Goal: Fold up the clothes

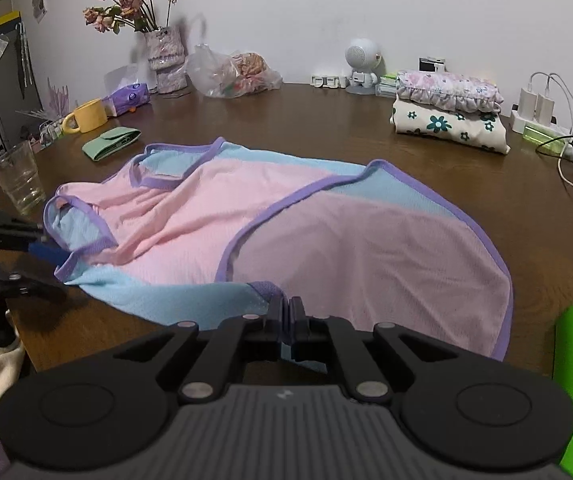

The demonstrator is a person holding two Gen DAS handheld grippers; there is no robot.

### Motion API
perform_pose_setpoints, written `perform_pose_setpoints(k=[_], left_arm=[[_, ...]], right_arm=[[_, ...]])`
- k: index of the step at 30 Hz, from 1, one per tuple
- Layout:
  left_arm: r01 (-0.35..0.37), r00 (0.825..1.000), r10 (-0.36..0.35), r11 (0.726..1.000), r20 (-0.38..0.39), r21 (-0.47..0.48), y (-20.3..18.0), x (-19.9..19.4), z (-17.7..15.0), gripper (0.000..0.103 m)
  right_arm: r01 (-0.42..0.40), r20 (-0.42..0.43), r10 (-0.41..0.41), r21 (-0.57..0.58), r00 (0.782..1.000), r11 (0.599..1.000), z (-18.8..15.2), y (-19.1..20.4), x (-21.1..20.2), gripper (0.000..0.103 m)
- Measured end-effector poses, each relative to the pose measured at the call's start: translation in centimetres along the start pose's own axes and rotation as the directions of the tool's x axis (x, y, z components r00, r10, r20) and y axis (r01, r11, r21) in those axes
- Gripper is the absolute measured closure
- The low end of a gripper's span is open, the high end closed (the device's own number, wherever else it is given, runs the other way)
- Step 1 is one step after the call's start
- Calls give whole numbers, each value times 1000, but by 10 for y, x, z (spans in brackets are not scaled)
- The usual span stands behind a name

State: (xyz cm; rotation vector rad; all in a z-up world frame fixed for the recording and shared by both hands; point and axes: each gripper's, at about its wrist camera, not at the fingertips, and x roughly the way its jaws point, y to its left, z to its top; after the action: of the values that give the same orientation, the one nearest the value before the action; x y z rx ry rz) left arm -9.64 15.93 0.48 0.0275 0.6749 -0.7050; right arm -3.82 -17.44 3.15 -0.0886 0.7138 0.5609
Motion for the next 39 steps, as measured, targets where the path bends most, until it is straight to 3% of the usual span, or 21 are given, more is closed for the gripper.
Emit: perform_pose_setpoints(k=[9, 14, 16, 18, 19, 20, 21, 24, 27, 29, 32, 34, 37, 38, 39], left_arm=[[81, 982, -62, 992, 180, -102, 43, -20, 26, 102], [-17, 984, 45, 987, 174, -161, 62, 4, 59, 103], [17, 990, 11, 980, 141, -197, 64, 6, 60, 91], [50, 986, -30, 992, 166, -119, 50, -2, 53, 66], [59, 983, -44, 995, 176, -80, 43, -6, 49, 61], [43, 984, -32, 997, 175, -61, 38, -7, 46, 49], [9, 987, 2, 997, 161, -70, 36, -5, 44, 43], [-102, 988, 118, 983, 100, -150, 40, 10, 43, 41], [-188, 979, 200, 954, 28, -233, 49, 28, 46, 43], [-175, 982, 188, 944, 21, -281, 55, 33, 47, 43], [-134, 988, 152, 937, 32, -322, 57, 37, 46, 44], [-144, 987, 159, 939, 24, -311, 54, 40, 45, 53], [-151, 986, 166, 932, 15, -330, 56, 45, 47, 75], [-143, 988, 155, 928, 9, -344, 58, 47, 48, 90], [-135, 989, 146, 927, 7, -350, 58, 48, 49, 96]], right_arm=[[-12, 40, 11, 23, 999, 1000, 4, -5, -17, 100], [32, 57, -36, 62, 998, 998, 33, -19, 5, 100], [46, 35, -49, 77, 998, 996, 43, -25, 19, 100], [34, 32, -36, 64, 999, 997, 46, -24, 24, 100], [25, 30, -27, 62, 999, 998, 45, -23, 25, 100], [22, 24, -24, 69, 999, 997, 43, -24, 27, 100], [19, 18, -21, 76, 1000, 997, 42, -25, 29, 100], [42, 9, -43, 94, 999, 995, 43, -29, 38, 100], [46, 32, -48, 78, 998, 996, 50, -28, 42, 100], [55, 45, -58, 71, 997, 996, 52, -28, 41, 96], [44, 78, -51, 93, 996, 995, 48, -42, 23, 68], [17, 86, -27, 115, 996, 993, 41, -54, 7, 62], [-28, 39, 23, 130, 999, 991, 29, -59, 5, 62], [-35, 22, 32, 131, 999, 991, 26, -57, 8, 62], [-34, 11, 33, 127, 999, 991, 25, -53, 14, 62]])
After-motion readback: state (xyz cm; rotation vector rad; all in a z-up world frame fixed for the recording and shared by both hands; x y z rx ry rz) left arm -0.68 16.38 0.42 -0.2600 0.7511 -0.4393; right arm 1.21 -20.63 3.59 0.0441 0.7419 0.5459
